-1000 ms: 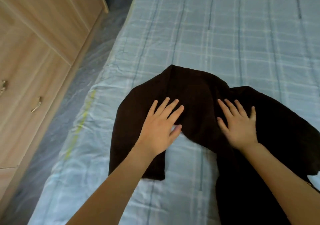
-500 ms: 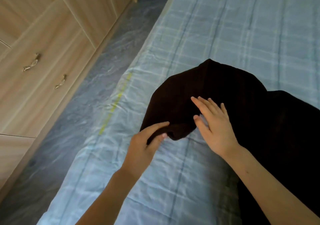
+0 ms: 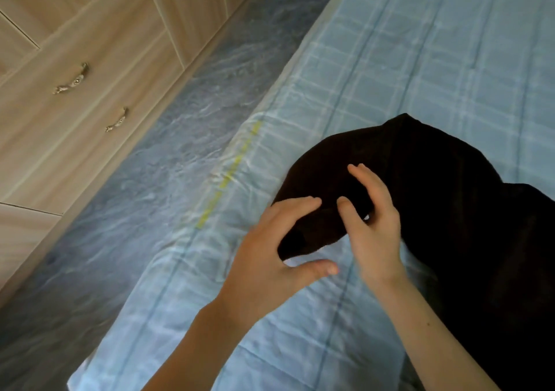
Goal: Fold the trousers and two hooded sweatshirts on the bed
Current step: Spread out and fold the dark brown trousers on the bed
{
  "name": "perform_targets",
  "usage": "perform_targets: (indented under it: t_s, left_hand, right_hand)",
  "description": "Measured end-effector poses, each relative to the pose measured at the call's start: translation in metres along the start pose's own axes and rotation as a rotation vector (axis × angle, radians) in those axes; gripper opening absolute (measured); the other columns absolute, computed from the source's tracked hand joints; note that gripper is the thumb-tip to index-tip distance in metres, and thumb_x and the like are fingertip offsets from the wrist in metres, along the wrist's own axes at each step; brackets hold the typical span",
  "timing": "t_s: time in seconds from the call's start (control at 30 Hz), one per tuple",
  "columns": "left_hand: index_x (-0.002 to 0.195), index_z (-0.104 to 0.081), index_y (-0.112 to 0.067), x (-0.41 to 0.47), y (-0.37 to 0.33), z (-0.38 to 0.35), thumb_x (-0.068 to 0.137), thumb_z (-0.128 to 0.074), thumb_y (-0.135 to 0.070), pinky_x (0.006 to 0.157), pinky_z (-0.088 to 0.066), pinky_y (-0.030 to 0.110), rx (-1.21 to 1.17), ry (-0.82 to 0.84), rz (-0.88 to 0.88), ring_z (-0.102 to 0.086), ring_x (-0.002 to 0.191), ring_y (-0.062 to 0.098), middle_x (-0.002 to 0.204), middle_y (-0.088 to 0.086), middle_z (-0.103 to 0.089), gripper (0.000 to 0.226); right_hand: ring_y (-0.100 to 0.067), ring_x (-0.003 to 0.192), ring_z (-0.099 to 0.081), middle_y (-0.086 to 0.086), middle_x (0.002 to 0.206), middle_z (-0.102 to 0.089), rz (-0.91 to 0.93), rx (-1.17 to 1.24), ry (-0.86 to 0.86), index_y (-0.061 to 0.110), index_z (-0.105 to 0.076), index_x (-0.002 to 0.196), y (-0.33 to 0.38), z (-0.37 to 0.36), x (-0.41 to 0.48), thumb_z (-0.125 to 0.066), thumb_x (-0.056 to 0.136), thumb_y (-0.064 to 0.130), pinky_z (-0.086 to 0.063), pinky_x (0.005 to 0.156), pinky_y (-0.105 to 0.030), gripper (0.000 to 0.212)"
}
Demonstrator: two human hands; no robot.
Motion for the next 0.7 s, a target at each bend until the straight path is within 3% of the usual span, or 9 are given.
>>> perform_targets:
  t_s: [0.07,0.17,0.23,0.3,0.4,0.47,0.57,0.63,0.7]
  left_hand:
    - [0.128,-0.061,-0.027,-0.003,-0.003,-0.011,0.078,-0.082,-0.025,0.102,-0.04,0.014,0.121,-0.02,-0.085,-0.054,0.123,0.0,0.129,-0.014,-0.059,0.054]
    - [0.119,-0.068,-0.02,-0.001,0.002,-0.015,0.089,-0.072,-0.018,0.099,-0.04,0.011,0.219,-0.057,-0.113,-0.057,0.115,-0.001,0.121,-0.01,-0.064,0.03]
    - [0.113,-0.071,-0.017,0.005,0.009,-0.011,0.089,-0.07,-0.017,0.097,-0.039,0.008,0.274,-0.059,-0.104,-0.057,0.111,-0.001,0.118,-0.008,-0.065,0.024]
    - [0.111,-0.072,-0.019,0.014,0.016,-0.002,0.087,-0.073,-0.017,0.092,-0.041,0.008,0.255,-0.089,-0.02,-0.057,0.104,-0.008,0.11,-0.014,-0.066,0.024]
    - [0.105,-0.073,-0.024,0.028,0.022,0.018,0.083,-0.077,-0.018,0.085,-0.04,0.004,0.224,-0.168,0.094,-0.057,0.096,-0.016,0.099,-0.028,-0.064,0.024]
    - [0.102,-0.074,-0.027,0.043,0.022,0.031,0.082,-0.077,-0.017,0.084,-0.04,0.004,0.201,-0.197,0.126,-0.059,0.095,-0.012,0.097,-0.028,-0.065,0.022]
    - [0.103,-0.074,-0.024,0.079,0.022,0.063,0.084,-0.076,-0.018,0.088,-0.04,0.006,0.248,-0.289,0.089,-0.061,0.098,-0.005,0.099,-0.023,-0.067,0.02]
    - [0.106,-0.073,-0.017,0.108,0.024,0.088,0.087,-0.071,-0.014,0.094,-0.039,0.014,0.462,-0.431,-0.021,-0.062,0.103,0.014,0.105,-0.01,-0.069,0.019]
    - [0.107,-0.071,-0.012,0.132,0.022,0.097,0.088,-0.064,-0.007,0.094,-0.039,0.032,0.781,-0.58,-0.151,-0.056,0.105,0.033,0.115,0.007,-0.067,0.021]
  right_hand:
    - [0.003,0.136,-0.041,0.005,0.148,-0.047,0.023,-0.028,0.039,0.023,-0.059,0.134,-0.002,0.0,-0.001,-0.063,0.092,-0.001,-0.032,0.102,-0.005,0.049]
    - [-0.01,0.123,-0.053,0.007,0.149,-0.047,0.095,-0.095,0.104,0.024,-0.057,0.137,-0.009,0.006,-0.003,-0.06,0.096,0.005,-0.041,0.098,-0.02,0.045]
    - [-0.009,0.132,-0.048,0.008,0.149,-0.046,0.145,-0.185,0.174,0.021,-0.055,0.139,-0.016,0.016,-0.003,-0.053,0.098,0.012,-0.043,0.106,-0.028,0.042]
    - [0.0,0.139,-0.039,0.007,0.151,-0.043,0.203,-0.294,0.244,0.019,-0.054,0.14,-0.021,0.026,-0.002,-0.05,0.095,0.015,-0.036,0.113,-0.022,0.045]
    - [0.013,0.132,-0.036,0.005,0.149,-0.04,0.326,-0.427,0.225,0.014,-0.055,0.139,-0.021,0.028,0.005,-0.06,0.095,0.008,-0.031,0.105,-0.006,0.045]
    - [0.01,0.123,-0.043,-0.002,0.144,-0.044,0.395,-0.45,0.154,0.011,-0.057,0.137,-0.017,0.02,0.021,-0.065,0.093,0.002,-0.033,0.102,-0.005,0.045]
    - [-0.011,0.109,-0.053,-0.01,0.141,-0.042,0.507,-0.491,0.08,0.01,-0.058,0.136,-0.007,-0.002,0.057,-0.068,0.093,0.006,-0.041,0.099,-0.012,0.045]
    - [-0.012,0.109,-0.053,-0.009,0.14,-0.038,0.529,-0.497,0.057,0.01,-0.055,0.136,0.002,-0.015,0.085,-0.067,0.093,0.007,-0.044,0.096,-0.013,0.045]
    - [-0.016,0.111,-0.054,-0.011,0.134,-0.045,0.527,-0.513,0.041,0.009,-0.056,0.132,0.007,-0.024,0.108,-0.064,0.093,0.006,-0.046,0.098,-0.021,0.04]
Point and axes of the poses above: each hand's wrist, its own x-axis towards the middle knuckle, its own z-axis out of the back of the hand, y = z × x, the point moved 2 cm from there along x, towards the middle knuckle
